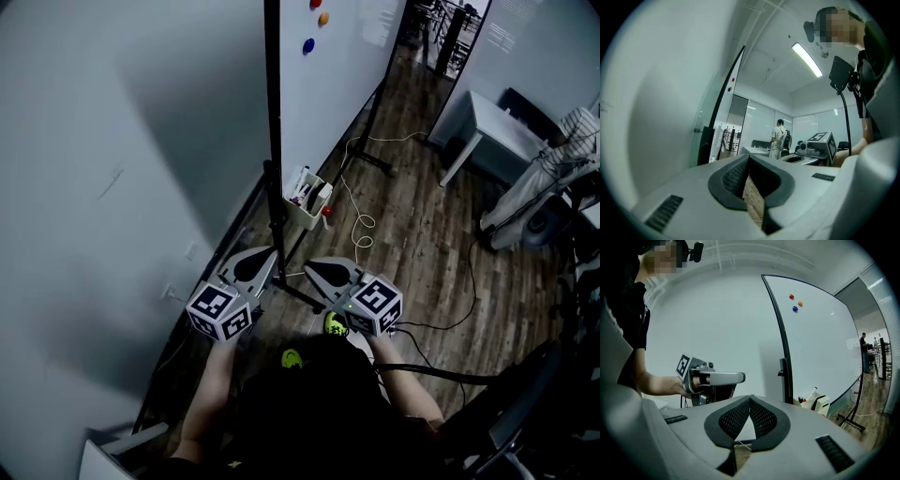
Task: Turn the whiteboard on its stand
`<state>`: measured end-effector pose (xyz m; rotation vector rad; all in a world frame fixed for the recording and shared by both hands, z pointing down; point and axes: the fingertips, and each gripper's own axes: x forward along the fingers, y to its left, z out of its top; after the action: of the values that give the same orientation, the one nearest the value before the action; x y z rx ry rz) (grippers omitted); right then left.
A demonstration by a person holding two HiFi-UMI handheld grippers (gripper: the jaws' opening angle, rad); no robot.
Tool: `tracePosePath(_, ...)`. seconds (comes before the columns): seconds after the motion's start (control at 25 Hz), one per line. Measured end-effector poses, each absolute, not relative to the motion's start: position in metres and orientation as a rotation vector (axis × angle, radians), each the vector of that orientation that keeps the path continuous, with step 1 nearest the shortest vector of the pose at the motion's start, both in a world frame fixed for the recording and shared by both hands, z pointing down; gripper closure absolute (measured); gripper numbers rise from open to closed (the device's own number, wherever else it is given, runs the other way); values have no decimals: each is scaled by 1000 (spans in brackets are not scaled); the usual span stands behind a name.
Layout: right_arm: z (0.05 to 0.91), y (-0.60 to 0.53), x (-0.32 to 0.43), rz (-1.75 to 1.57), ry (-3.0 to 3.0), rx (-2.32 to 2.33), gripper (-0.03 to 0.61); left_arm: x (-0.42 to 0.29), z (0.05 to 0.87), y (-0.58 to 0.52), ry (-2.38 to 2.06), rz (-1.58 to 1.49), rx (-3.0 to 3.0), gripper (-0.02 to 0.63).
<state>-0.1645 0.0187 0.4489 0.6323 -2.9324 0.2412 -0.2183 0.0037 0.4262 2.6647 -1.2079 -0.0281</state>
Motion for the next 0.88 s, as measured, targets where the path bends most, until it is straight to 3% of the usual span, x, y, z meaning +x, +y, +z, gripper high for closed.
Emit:
tracePosePath(0.44, 440, -31, -167, 243, -2954, 576, 558, -231, 388, -68, -1345, -27, 2702, 606)
tracePosePath(0.88, 434, -69, -157, 256, -2969, 585, 558, -235, 359, -133, -1478, 43, 2724, 443)
